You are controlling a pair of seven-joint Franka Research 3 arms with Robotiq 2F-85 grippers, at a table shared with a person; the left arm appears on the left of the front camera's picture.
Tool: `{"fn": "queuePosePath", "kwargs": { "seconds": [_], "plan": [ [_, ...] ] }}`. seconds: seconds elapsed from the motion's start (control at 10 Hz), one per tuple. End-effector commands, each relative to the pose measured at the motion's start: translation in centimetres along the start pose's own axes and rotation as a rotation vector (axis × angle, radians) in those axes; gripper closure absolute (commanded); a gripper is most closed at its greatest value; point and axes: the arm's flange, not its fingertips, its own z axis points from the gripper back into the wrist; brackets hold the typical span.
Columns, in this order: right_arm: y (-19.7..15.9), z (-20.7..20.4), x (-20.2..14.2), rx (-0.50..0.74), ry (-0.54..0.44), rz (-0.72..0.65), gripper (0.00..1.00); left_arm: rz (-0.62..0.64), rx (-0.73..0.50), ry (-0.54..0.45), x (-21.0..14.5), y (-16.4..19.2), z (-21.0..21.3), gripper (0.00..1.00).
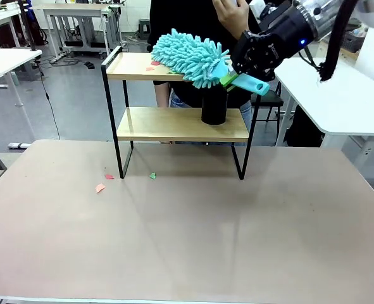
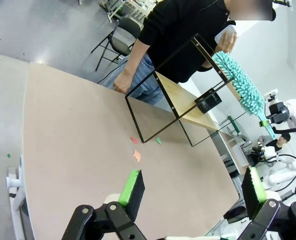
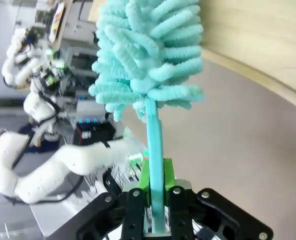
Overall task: Clean the shelf.
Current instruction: Clean the remaining tier of the Shelf with the Duster once objects are removed.
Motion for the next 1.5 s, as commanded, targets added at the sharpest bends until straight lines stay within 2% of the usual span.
{"fn": "queuePosePath", "kwargs": {
  "seconds": [0.0, 0.1, 0.2, 0.4, 0.5, 0.7, 1.1, 1.2, 1.3, 1.4],
  "plan": [
    [0.0, 1.2, 0.6, -0.002, 0.157, 0.118, 0.88, -0.022, -0.013, -0.015, 0.1, -0.1, -0.1, 0.0],
    [0.1, 1.3, 0.1, 0.041, 0.303, 0.175, 0.88, -0.022, -0.013, -0.015, 0.1, -0.1, -0.1, 0.0],
    [-0.1, 1.4, -0.4, 0.096, 0.397, 0.216, 0.88, -0.022, -0.013, -0.015, 0.1, -0.1, -0.1, 0.0],
    [-0.5, 1.8, -1.2, 0.169, 0.499, 0.26, 0.88, -0.022, -0.013, -0.015, 0.1, -0.1, -0.1, 0.0],
    [-0.7, 2.2, -1.7, 0.223, 0.517, 0.281, 0.88, -0.022, -0.013, -0.015, 0.1, -0.1, -0.1, 0.0],
    [-1.3, 3.1, -2.6, 0.309, 0.515, 0.296, 0.88, -0.022, -0.013, -0.015, 0.1, -0.1, -0.1, 0.0],
    [-2.2, 3.4, -3.1, 0.335, 0.501, 0.236, 0.88, -0.022, -0.013, -0.015, 0.1, -0.1, -0.1, 0.0],
    [-3.0, 4.8, -4.0, 0.394, 0.457, 0.21, 0.88, -0.022, -0.013, -0.015, 0.1, -0.1, -0.1, 0.0],
    [-4.3, 7.1, -5.9, 0.513, 0.407, 0.186, 0.88, -0.022, -0.013, -0.015, 0.1, -0.1, -0.1, 0.0],
    [-6.6, 10.5, -9.8, 0.625, 0.329, 0.142, 0.88, -0.022, -0.013, -0.015, 0.1, -0.1, -0.1, 0.0]
  ]
}}
